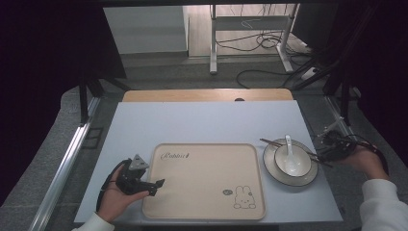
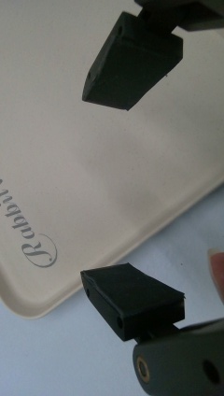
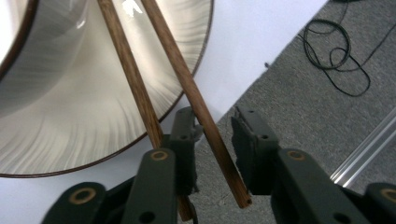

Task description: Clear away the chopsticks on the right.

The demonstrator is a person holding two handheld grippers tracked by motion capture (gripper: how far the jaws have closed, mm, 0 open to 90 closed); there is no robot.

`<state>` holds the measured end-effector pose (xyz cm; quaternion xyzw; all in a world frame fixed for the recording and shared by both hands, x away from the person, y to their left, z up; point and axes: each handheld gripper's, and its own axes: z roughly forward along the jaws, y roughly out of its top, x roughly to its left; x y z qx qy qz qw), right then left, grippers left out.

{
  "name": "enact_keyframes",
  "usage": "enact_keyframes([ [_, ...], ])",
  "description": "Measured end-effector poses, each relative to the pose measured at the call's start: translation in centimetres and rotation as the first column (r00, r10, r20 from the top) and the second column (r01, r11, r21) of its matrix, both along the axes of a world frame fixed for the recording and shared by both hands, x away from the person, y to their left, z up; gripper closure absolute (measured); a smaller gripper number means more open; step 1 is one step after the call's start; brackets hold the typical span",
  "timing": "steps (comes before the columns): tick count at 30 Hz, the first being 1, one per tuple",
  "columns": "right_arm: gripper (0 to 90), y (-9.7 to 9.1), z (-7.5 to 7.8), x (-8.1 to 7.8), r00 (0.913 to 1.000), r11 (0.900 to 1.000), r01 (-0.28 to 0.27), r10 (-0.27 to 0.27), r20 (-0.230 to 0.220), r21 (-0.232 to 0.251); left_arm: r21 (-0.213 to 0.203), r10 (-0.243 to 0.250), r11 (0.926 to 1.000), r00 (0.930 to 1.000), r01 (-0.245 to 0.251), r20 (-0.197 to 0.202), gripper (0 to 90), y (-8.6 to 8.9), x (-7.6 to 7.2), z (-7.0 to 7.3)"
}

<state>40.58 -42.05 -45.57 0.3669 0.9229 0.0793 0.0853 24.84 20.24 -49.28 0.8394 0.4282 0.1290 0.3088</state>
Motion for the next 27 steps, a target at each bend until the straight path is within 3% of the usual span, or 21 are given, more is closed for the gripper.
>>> enact_keyframes([
  [13, 83.2, 0.3, -0.2, -0.2, 0.9982, 0.9982, -0.06, 0.06, 0.006, -0.002, 0.0, 0.002, 1.0, 1.0, -0.002, -0.002, 14.5, 0.1, 0.0, -0.1],
  [20, 83.6, 0.2, 0.6, -0.5, 0.9972, 0.9989, -0.048, 0.048, 0.057, -0.004, -0.001, 0.001, 1.0, 1.0, -0.001, 0.003, 14.5, 0.2, 0.0, 0.0],
  [25, 84.0, 0.0, 2.2, -1.0, 0.9933, 0.9972, 0.021, -0.029, 0.112, 0.071, -0.004, 0.004, 1.0, 1.0, -0.004, 0.001, 14.5, 0.2, 0.0, 0.0],
  [27, 83.9, 0.4, 3.1, -1.5, 0.9897, 0.9884, 0.065, -0.081, 0.118, 0.137, -0.005, 0.006, 1.0, 1.0, -0.006, 0.006, 14.5, 0.2, 0.0, 0.1],
])
